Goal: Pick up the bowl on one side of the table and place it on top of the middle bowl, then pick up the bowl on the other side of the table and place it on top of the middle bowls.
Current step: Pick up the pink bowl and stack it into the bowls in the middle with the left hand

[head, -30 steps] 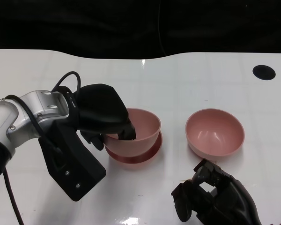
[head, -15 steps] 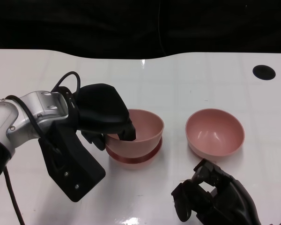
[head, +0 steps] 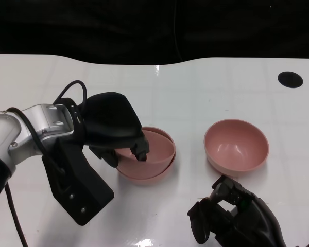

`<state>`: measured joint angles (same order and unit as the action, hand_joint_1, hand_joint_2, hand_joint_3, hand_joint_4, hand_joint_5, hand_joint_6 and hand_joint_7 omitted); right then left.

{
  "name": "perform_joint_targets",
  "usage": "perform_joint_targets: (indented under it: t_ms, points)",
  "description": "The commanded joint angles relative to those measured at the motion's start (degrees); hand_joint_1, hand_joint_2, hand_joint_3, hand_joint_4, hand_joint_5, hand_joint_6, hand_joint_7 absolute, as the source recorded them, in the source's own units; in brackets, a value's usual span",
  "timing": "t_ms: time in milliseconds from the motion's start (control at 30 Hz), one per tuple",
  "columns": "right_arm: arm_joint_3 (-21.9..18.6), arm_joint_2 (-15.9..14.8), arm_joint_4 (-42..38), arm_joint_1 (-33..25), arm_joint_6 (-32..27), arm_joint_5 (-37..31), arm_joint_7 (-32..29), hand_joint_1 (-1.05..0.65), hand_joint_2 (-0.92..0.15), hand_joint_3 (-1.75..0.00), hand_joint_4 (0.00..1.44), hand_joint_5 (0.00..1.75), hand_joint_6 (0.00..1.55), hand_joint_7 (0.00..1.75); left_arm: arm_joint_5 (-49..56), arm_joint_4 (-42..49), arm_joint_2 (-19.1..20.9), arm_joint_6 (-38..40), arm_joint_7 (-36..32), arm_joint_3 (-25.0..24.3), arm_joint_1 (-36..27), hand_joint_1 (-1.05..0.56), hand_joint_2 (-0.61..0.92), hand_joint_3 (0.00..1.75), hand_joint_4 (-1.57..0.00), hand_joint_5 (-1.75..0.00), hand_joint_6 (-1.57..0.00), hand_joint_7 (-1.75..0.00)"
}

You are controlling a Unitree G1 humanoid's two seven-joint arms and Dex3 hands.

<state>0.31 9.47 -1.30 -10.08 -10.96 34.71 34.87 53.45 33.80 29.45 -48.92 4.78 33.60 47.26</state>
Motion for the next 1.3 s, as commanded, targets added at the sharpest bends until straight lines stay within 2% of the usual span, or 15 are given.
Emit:
perform_joint_targets:
  t_ms: [33,233,533,833,900,1033,1300]
  points:
    - [0.1,-0.2,0.61,-0.51,0.26,0.32,0.05,-0.2,-0.84,-0.4,0.94,1.68,1.0,1.14,0.71,0.45,0.91,0.16,-0.75,0.66,-0.55,-0.39,0.86,0.0,-1.09,-0.04,-1.06,0.0]
    - [0.05,-0.18,0.79,-0.62,-0.16,0.63,-0.13,-0.21,-0.84,-0.4,0.93,1.7,0.98,1.16,1.3,0.83,1.14,0.82,-0.47,1.12,-0.55,-0.39,0.92,0.02,-1.07,-0.02,-1.06,0.0]
    - [0.05,-0.35,0.77,-0.73,0.12,0.41,-0.14,-0.19,-0.83,-0.42,0.93,1.7,0.98,1.16,2.93,1.74,1.34,1.49,-4.54,1.61,-1.07,-0.4,0.91,0.01,-1.07,-0.01,-1.1,-0.01]
    - [-0.3,-0.73,0.15,-0.26,-0.07,0.66,0.61,-0.19,-0.82,-0.46,0.93,1.7,0.97,1.18,1.75,1.03,1.65,2.76,-4.99,0.99,-3.01,-0.4,0.9,0.01,-0.91,0.0,-1.08,0.0]
    - [-0.3,-0.85,0.19,-0.25,-0.08,0.52,0.6,-0.2,-0.82,-0.45,0.93,1.7,0.97,1.18,2.57,1.08,1.74,2.55,-7.77,0.96,-3.09,-0.41,0.89,0.0,-0.91,0.0,-1.09,0.0]
    - [-0.57,-1.0,-0.38,0.13,-0.05,0.68,1.29,-0.21,-0.85,-0.38,0.93,1.7,0.98,1.16,2.83,0.58,2.29,2.64,-8.96,0.83,-2.64,-0.42,0.92,0.04,-0.87,0.0,-1.04,0.0]
    - [-1.03,-0.8,-0.51,0.22,-0.01,0.47,0.96,-0.2,-0.87,-0.34,0.92,1.71,0.98,1.17,1.95,-0.76,2.91,2.99,-10.98,-0.36,-2.93,-0.44,0.92,0.1,-0.84,0.0,-0.96,0.0]
